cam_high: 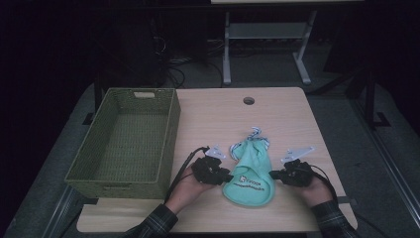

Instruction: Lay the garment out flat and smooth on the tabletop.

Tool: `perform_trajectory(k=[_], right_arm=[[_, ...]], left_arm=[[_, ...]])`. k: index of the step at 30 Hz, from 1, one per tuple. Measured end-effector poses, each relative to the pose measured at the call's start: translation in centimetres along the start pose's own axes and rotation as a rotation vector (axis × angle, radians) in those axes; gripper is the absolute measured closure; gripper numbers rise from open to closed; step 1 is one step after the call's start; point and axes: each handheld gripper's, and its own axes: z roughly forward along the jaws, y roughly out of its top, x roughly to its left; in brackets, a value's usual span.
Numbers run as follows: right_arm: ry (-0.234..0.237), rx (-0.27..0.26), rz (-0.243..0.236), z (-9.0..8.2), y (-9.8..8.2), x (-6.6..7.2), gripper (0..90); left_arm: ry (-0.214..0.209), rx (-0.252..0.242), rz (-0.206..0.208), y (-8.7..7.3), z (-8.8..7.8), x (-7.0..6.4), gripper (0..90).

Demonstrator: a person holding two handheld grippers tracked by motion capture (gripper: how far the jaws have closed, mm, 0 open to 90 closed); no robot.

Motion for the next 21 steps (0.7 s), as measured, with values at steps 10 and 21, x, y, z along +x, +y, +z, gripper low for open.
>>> perform_trajectory(k=[10,21], right_arm=[[0.035,-0.026,-0.015,-0.3,0.0,1.2,90.0],[0.040,0.012,-0.025,0.4,-0.2,1.3,90.0]], left_arm=[[0.124,-0.028,-0.018,3.4,1.4,4.2,72.6],[0.124,-0.004,-0.043,4.9,5.8,6.4,63.1]])
